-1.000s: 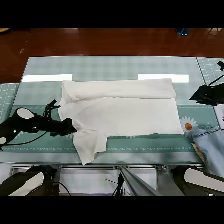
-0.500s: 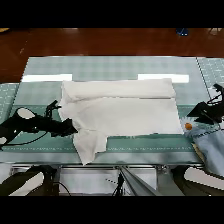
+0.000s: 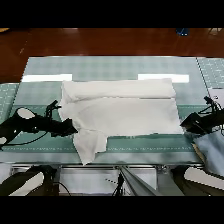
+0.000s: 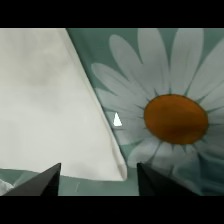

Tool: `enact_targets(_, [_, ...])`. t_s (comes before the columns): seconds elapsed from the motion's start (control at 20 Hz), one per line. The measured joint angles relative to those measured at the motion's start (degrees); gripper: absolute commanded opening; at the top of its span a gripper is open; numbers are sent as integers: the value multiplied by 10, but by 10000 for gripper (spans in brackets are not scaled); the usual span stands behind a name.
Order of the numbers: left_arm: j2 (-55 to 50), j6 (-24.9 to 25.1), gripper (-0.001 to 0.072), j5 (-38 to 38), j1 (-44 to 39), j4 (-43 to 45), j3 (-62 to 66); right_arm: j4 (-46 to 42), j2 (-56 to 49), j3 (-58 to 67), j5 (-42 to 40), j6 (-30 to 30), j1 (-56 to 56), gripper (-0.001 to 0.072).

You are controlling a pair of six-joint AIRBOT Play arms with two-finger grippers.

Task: Fold the shirts.

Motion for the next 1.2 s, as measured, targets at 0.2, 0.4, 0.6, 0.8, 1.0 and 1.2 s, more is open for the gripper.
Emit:
enact_targets(0.2, [0, 0, 28, 0, 0, 0, 0, 28, -1, -37, -35, -2, 0, 154])
enact_targets(0.4, [1, 4, 28, 1, 2, 0, 12, 77, -1, -39, -44, -33, 0, 36])
enact_targets(0.6, [5, 14, 28, -19, 15, 0, 82, 179, 4, 14, -16, -71, 1, 36])
enact_targets(0.8, [4, 17, 28, -12, 31, -17, 191, 259, 10, 84, -60, -75, 46, 35])
enact_targets(1.0, [-37, 15, 28, 15, 41, -32, 276, 280, 11, 126, -200, -47, 104, 35])
enact_targets(1.2, [-124, 13, 28, 26, 58, -76, 348, 289, -6, 155, -323, -29, 143, 35])
